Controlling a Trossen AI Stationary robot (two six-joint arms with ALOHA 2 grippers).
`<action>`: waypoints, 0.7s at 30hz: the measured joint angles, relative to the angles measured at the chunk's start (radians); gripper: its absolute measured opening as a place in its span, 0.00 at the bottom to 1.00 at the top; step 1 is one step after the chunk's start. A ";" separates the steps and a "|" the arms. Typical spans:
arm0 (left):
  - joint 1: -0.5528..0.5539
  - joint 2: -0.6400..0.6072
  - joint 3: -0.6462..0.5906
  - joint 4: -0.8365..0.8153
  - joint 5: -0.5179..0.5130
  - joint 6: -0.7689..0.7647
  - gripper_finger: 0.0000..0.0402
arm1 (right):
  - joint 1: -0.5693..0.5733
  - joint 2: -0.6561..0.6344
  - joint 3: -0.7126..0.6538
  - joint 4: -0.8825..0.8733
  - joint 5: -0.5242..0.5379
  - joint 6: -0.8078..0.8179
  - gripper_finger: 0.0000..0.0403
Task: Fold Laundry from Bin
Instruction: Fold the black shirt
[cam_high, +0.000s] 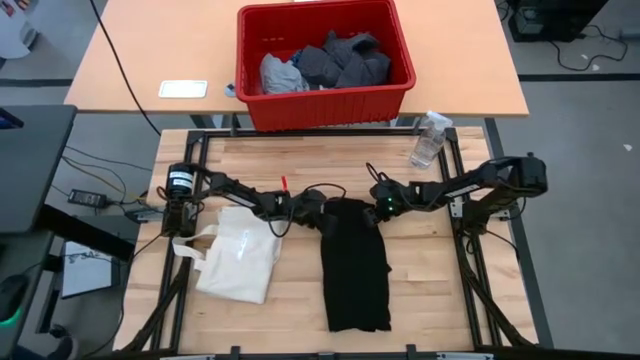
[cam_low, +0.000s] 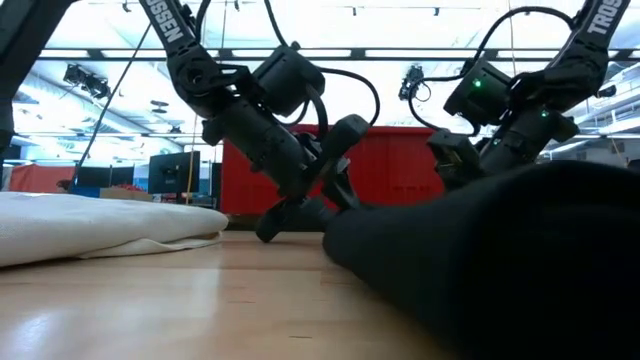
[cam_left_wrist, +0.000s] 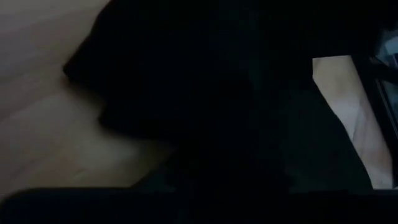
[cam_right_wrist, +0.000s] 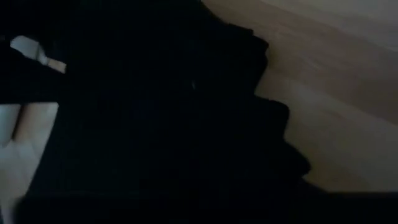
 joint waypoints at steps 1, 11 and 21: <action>0.002 0.000 0.000 0.000 0.000 0.007 0.20 | -0.003 0.000 0.000 0.005 -0.001 -0.012 0.11; 0.038 -0.036 -0.004 0.043 0.026 0.118 0.04 | -0.042 -0.061 0.028 0.051 -0.073 -0.133 0.05; 0.103 -0.358 -0.003 0.015 -0.007 0.476 0.04 | -0.014 -0.377 0.148 -0.085 0.187 -0.442 0.05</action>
